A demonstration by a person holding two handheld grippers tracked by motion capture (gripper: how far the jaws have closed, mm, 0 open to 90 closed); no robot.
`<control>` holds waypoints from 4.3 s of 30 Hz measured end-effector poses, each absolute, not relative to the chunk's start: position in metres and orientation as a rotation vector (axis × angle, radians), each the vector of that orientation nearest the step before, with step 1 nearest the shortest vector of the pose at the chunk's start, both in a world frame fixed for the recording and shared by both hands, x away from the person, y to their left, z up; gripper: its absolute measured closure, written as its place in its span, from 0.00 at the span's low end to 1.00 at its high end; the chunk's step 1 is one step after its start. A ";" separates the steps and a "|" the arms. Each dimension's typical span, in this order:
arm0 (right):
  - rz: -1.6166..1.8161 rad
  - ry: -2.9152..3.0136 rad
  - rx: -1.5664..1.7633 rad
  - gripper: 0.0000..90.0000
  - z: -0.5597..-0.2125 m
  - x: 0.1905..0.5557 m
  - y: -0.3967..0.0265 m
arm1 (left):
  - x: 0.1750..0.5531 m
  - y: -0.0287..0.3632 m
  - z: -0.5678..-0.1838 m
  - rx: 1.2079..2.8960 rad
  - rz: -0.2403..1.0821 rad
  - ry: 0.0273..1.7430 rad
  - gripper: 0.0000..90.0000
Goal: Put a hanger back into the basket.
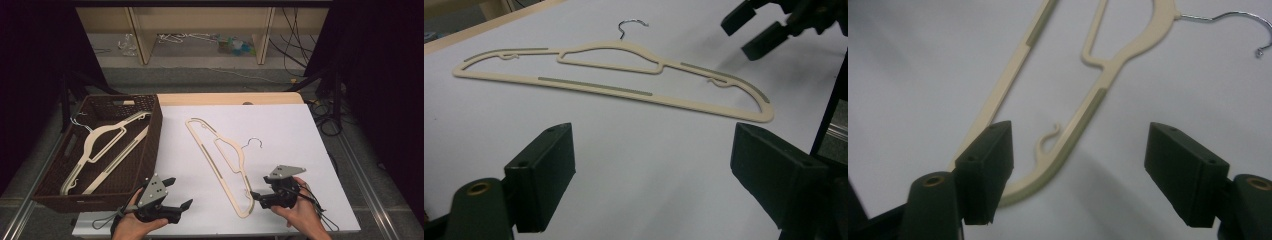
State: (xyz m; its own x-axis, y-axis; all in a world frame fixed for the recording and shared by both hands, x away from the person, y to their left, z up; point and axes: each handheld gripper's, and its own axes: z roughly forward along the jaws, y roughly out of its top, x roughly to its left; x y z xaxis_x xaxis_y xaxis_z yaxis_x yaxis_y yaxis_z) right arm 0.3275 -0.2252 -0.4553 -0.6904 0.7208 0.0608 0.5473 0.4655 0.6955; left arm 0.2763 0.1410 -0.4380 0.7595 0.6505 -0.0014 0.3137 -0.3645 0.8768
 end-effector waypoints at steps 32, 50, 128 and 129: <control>0.609 2.612 1.206 0.57 -0.467 0.388 -0.174 | 0.275 0.137 -0.445 2.020 0.396 0.709 0.21; 0.521 2.678 1.184 0.68 -0.464 0.383 -0.169 | 0.275 0.137 -0.447 2.028 0.385 0.702 0.22; 0.497 2.792 1.030 0.88 -0.453 0.383 -0.197 | 0.331 0.108 -0.446 2.043 0.405 0.742 0.24; 0.501 2.795 1.016 0.88 -0.451 0.383 -0.198 | 0.335 0.103 -0.448 2.027 0.414 0.758 0.25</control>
State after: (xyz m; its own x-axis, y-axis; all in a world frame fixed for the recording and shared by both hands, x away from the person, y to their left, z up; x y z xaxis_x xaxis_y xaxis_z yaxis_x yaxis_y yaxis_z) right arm 0.3825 -0.1977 -0.4511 -0.7662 0.6426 -0.0045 0.6011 0.7190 0.3488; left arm 0.3346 0.1026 -0.4476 0.7555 0.6551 -0.0026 0.3523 -0.4028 0.8448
